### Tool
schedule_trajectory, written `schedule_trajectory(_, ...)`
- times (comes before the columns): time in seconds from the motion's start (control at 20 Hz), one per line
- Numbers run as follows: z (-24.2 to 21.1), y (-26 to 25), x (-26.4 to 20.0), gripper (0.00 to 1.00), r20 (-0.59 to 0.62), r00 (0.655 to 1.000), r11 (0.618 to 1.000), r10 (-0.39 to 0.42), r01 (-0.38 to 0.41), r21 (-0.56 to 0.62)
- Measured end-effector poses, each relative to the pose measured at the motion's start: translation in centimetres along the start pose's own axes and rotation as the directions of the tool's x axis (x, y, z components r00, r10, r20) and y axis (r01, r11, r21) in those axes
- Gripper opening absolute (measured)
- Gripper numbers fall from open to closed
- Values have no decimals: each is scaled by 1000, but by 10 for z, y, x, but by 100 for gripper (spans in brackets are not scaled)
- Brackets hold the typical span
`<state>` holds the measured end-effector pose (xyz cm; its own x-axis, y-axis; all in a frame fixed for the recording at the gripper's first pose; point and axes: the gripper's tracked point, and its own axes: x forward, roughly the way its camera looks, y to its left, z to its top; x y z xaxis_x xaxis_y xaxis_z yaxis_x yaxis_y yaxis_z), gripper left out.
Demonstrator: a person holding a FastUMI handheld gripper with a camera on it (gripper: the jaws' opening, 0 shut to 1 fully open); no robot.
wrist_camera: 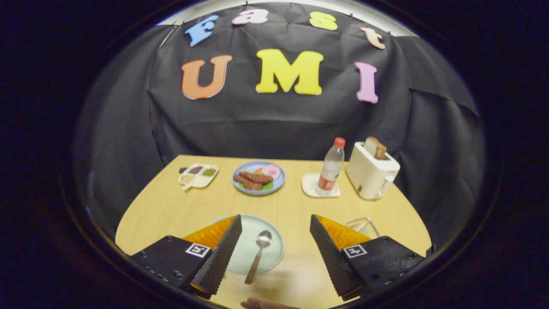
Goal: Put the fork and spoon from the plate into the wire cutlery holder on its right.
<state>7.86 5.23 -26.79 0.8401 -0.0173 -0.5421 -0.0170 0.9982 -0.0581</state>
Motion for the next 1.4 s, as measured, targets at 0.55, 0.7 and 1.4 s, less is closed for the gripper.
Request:
schedule_trajectory(0.55, -94, 46, 54, 87, -301, 953, 1000, -14, 15, 2)
schedule_trajectory(0.7, -120, 44, 76, 65, -386, 921, 997, -54, 70, 27)
schedule_trajectory(1.4, -120, 35, 76, 3, -486, 874, 999, -4, 19, 27)
